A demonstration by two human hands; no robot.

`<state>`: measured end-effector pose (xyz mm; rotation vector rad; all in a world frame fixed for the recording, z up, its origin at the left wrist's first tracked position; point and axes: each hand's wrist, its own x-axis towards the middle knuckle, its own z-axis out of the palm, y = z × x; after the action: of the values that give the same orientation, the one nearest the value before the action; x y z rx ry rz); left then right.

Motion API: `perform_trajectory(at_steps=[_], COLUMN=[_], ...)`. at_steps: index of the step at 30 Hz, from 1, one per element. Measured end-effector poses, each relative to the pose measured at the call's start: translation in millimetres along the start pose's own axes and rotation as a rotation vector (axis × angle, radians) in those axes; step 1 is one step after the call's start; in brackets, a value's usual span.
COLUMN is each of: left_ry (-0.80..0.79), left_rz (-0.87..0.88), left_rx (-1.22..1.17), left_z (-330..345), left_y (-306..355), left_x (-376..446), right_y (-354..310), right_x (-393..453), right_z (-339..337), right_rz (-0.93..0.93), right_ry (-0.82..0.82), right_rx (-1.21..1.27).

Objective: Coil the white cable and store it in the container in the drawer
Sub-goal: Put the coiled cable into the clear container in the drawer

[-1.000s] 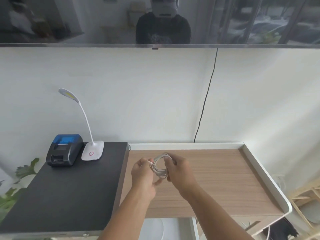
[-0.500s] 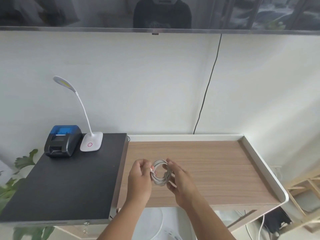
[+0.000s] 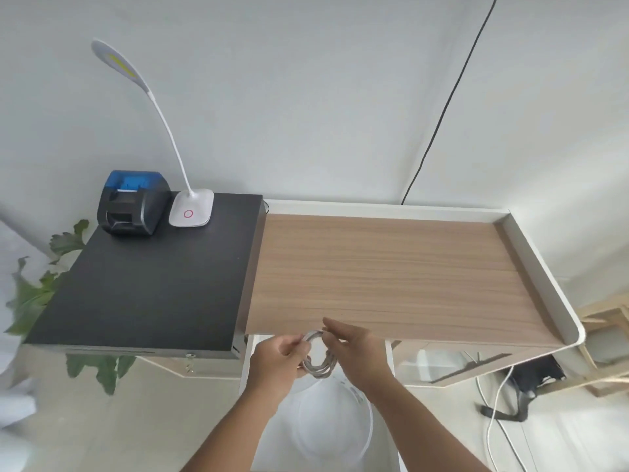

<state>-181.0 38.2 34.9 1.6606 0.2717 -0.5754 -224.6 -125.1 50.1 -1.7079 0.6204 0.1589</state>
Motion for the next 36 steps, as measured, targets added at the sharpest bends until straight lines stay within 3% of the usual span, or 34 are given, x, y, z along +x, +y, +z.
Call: perform_trajectory(at_steps=[5,14,23,27,36], left_ry=[0.108,-0.031,-0.061,-0.072,-0.195], left_rz=[-0.059,-0.083,-0.043,-0.050,-0.239], left_rx=[0.226,0.453,0.631,0.766,0.947], left_z=[-9.8,13.0,45.6,54.7,68.6], left_y=[-48.0,-105.8,-170.4,-183.5,-183.9], left_x=[0.1,-1.2,-3.7,5.3,23.1], right_y=[49.0,118.8,177.0,190.2,195.6], right_x=[2.1,-13.3,0.1,14.0,23.9], right_z=[32.8,21.9,34.9,45.1,61.0], right_rz=[0.089,0.194,0.398,0.366,0.259], right_ry=[-0.061,0.006,0.010,0.017,-0.016], right_rx=[-0.237,-0.327,-0.428,-0.526,-0.766])
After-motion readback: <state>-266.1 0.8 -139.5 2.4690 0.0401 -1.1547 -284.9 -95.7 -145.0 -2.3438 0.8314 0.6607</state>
